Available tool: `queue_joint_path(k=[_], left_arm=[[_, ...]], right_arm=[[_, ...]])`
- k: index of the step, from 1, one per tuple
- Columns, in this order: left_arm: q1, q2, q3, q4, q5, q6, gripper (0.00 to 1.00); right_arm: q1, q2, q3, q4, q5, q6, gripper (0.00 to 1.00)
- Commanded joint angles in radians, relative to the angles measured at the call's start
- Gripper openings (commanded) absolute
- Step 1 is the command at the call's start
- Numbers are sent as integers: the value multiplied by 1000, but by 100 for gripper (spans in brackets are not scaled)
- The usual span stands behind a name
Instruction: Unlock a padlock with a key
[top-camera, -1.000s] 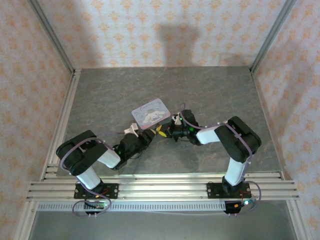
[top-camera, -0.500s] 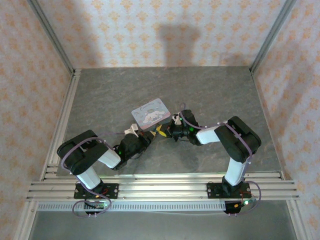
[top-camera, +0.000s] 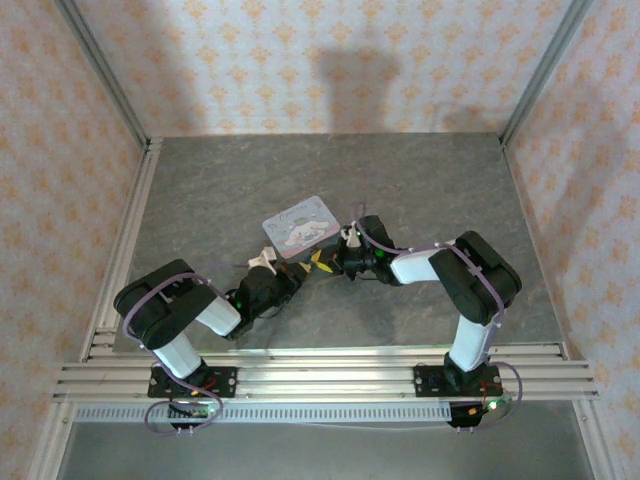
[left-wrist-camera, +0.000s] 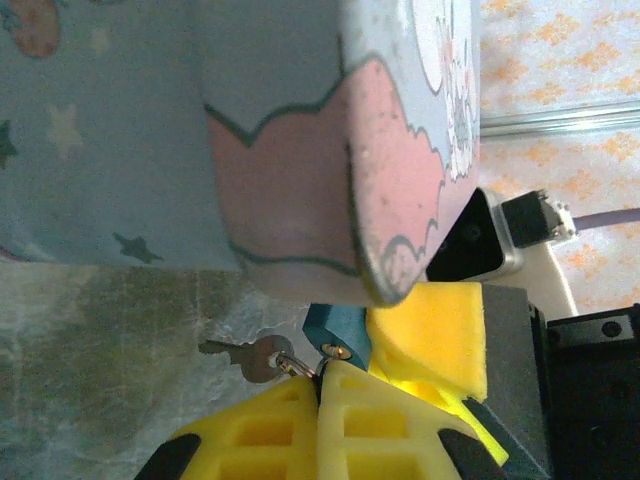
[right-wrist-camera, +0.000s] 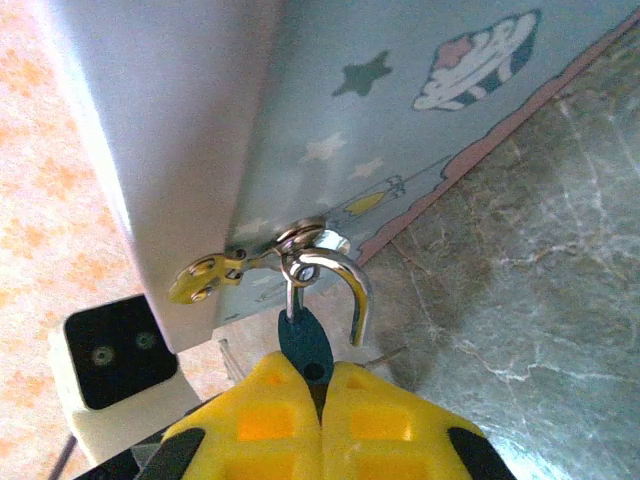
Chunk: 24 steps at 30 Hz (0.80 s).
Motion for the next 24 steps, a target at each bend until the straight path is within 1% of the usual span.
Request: queue_joint_path(k=[1, 4, 7, 8, 10, 12, 17, 20, 24], left_arm=[[12, -57, 52, -2, 36, 105, 0], [12, -82, 66, -62, 59, 196, 0], [-6, -115, 79, -137, 55, 342, 0], [-17, -131, 88, -196, 42, 408, 0], [-47, -162, 103, -269, 6, 538, 0], [-84, -190, 112, -327, -59, 677, 0], [-143, -202, 152, -434, -163, 959, 0], [-184, -202, 189, -511, -220, 1087, 0], [-238, -206, 229, -603, -307, 1207, 0]], right_arm=[[48, 12, 38, -165, -125, -134, 0], [48, -5, 65, -231, -119, -162, 0], [48, -14, 92, -269, -115, -159, 0], [48, -14, 104, -286, -118, -158, 0], [48, -12, 130, -332, -129, -165, 0], [50, -13, 151, -380, -136, -175, 0], [53, -13, 187, -482, -147, -195, 0], [53, -10, 204, -529, -146, -202, 0], [53, -12, 229, -587, -127, -209, 0]])
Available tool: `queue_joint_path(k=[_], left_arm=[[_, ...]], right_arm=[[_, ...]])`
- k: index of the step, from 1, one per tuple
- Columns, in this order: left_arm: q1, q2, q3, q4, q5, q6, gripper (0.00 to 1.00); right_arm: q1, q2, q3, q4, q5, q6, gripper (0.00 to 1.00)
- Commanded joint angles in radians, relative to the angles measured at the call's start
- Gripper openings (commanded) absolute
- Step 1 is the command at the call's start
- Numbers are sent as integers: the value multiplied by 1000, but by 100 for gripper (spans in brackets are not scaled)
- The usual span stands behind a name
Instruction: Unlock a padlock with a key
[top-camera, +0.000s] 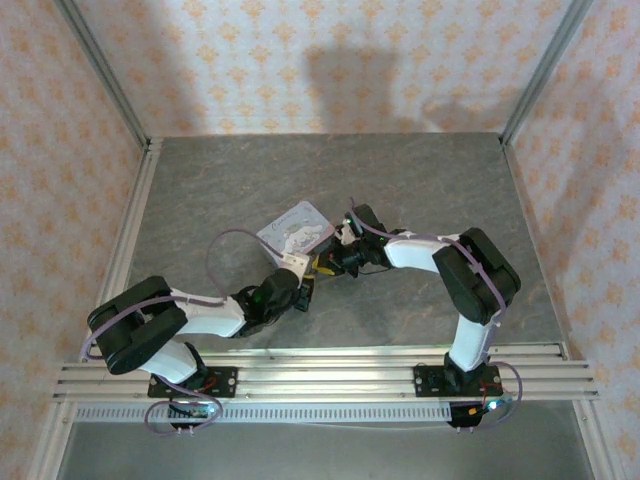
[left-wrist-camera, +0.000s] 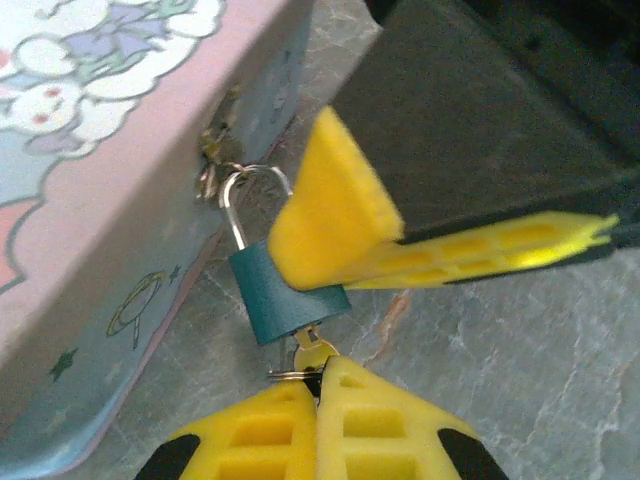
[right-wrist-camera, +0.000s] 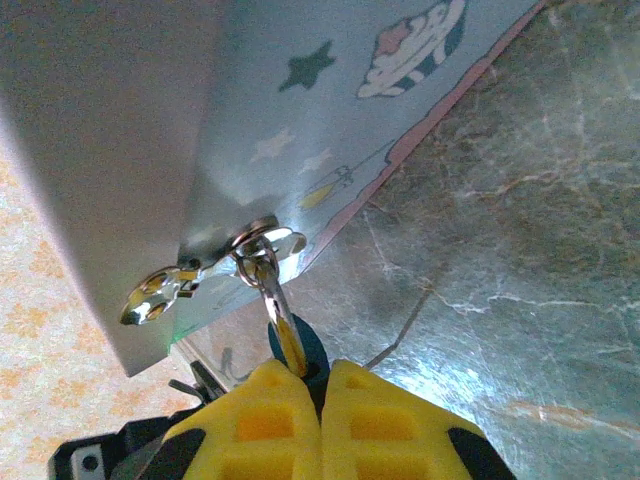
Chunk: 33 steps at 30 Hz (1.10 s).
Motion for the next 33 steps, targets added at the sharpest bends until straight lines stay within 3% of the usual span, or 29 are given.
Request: queue_joint_path(k=[1, 7, 12, 15, 19, 26, 33], left_arm=[[-58, -30, 83, -37, -83, 224, 0], [-153, -25, 142, -153, -236, 369, 0], [-165, -2, 155, -169, -263, 361, 2], [-152, -35, 117, -138, -246, 297, 38], [-114, -133, 28, -89, -197, 202, 53], [21, -397, -156, -85, -127, 34, 53], [110, -564, -195, -220, -78, -22, 51]], right_arm=[[51, -14, 37, -112, -75, -12, 0], [51, -13, 84, -204, -46, -42, 0], [51, -13, 139, -331, -4, -156, 0], [51, -16, 176, -423, 37, -262, 0], [51, -5, 218, -516, 71, -412, 0], [51, 12, 270, -629, 113, -646, 0], [51, 11, 305, -706, 227, -766, 0]])
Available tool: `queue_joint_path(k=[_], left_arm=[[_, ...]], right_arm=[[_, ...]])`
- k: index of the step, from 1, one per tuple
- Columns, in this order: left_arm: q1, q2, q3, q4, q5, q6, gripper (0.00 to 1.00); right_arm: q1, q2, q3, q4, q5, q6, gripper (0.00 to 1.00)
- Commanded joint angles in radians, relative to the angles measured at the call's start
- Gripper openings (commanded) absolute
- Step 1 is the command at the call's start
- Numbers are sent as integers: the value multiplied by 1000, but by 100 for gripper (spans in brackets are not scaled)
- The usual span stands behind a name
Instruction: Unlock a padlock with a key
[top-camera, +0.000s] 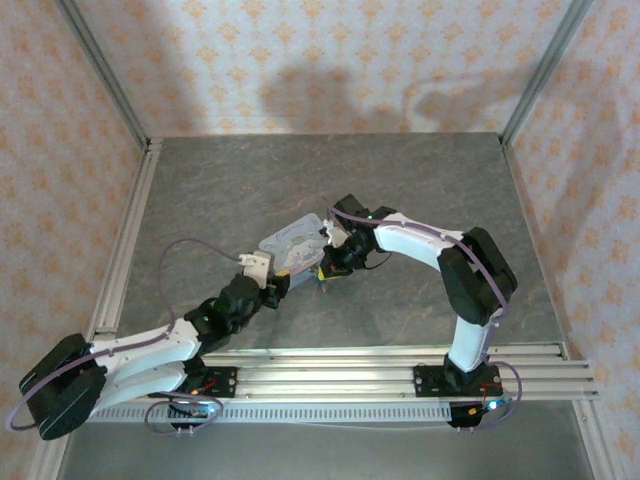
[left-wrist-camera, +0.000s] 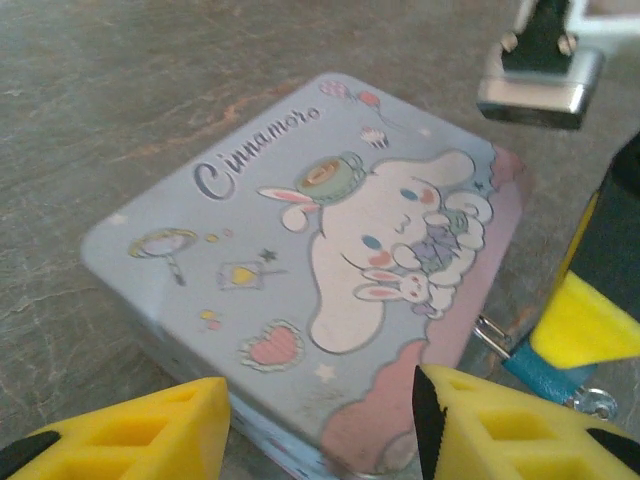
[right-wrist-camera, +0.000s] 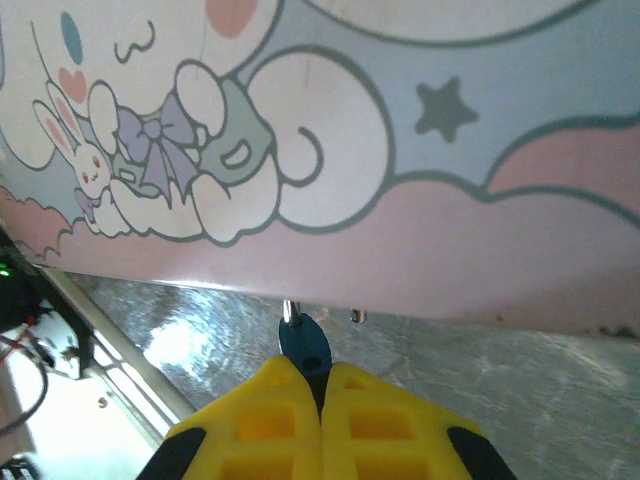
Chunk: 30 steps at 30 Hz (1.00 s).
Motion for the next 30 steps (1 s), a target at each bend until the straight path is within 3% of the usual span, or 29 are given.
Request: queue_joint_path(k=[1, 11, 18, 28, 30], left_arm=[[16, -35, 3, -79, 42, -49, 51], [19, 63, 45, -81, 110, -68, 49], [19, 153, 83, -26, 188, -86, 45], [27, 333, 156, -1, 144, -172, 45], [38, 349, 162, 13, 144, -191, 45]], right_arm=[[2, 9, 38, -85, 88, -109, 0], [3, -3, -6, 8, 150, -79, 0], [3, -32, -50, 67, 89, -143, 0], [3, -108, -134, 215, 4, -142, 0], [3, -106, -118, 203, 56, -82, 0]])
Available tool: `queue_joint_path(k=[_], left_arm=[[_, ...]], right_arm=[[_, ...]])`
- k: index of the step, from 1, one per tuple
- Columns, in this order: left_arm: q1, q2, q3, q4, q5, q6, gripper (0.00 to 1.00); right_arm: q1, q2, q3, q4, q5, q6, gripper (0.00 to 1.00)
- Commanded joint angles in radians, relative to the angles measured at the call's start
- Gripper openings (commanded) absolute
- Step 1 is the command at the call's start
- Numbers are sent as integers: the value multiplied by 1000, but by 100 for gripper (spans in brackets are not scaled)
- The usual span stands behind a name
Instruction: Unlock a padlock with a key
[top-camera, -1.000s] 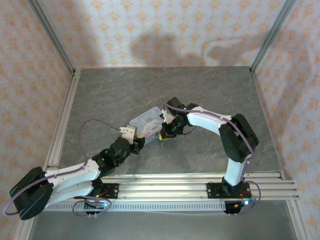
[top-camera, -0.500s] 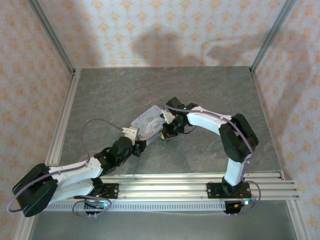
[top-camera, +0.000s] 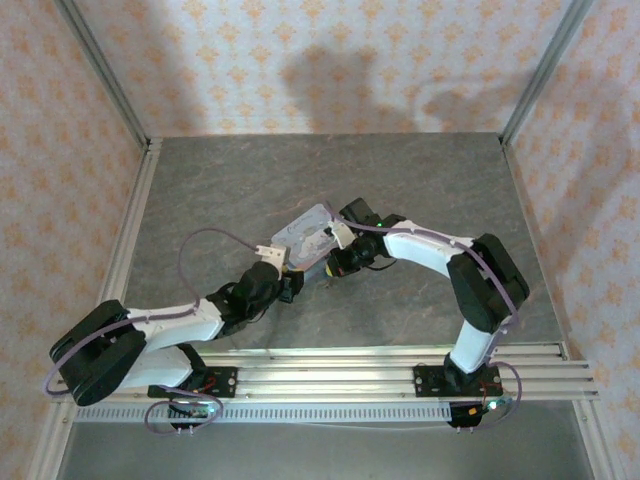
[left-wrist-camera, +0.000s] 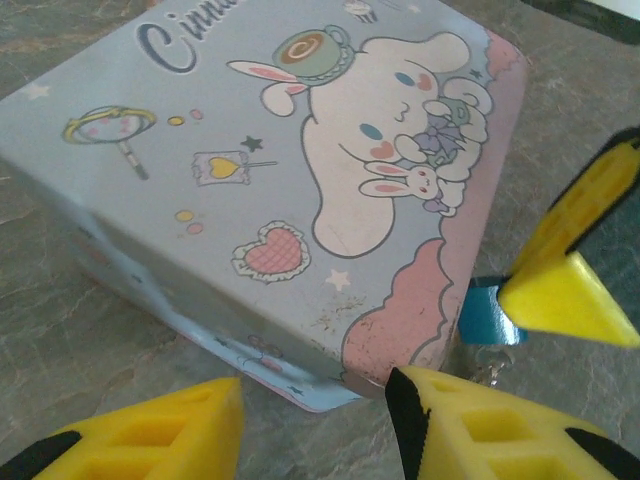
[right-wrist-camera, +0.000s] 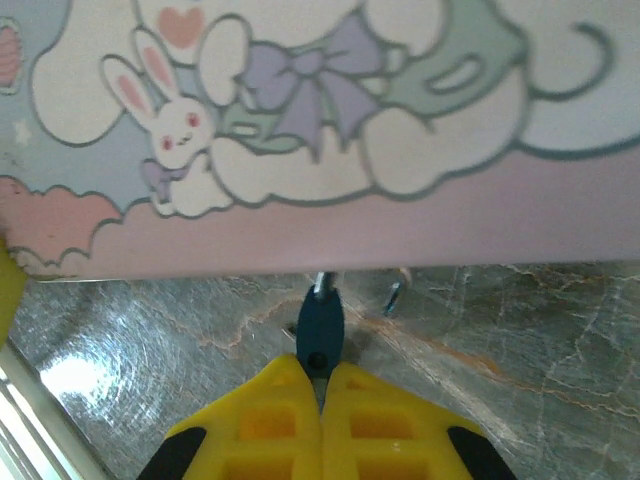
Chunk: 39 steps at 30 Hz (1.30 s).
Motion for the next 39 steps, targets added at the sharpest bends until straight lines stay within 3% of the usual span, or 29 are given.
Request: queue_joint_path(k=[1, 7, 17, 23, 32, 39], left_arm=[[20, 42, 17, 1, 2, -56, 45], [50, 34, 43, -45, 3, -65, 47], [59, 9, 46, -84, 5, -57, 47], [59, -20, 51, -133, 6, -43, 47], [59, -32, 52, -130, 46, -37, 47], [59, -13, 49, -93, 83, -32, 47]], right_arm=[[18, -25, 19, 20, -4, 73, 0], [18, -6, 108, -136, 179, 179, 0], [18, 35, 246, -302, 246, 211, 0], [18, 31, 181, -255, 241, 122, 0], [18, 62, 134, -282, 189, -194, 0], [18, 54, 158, -298, 196, -260, 0]])
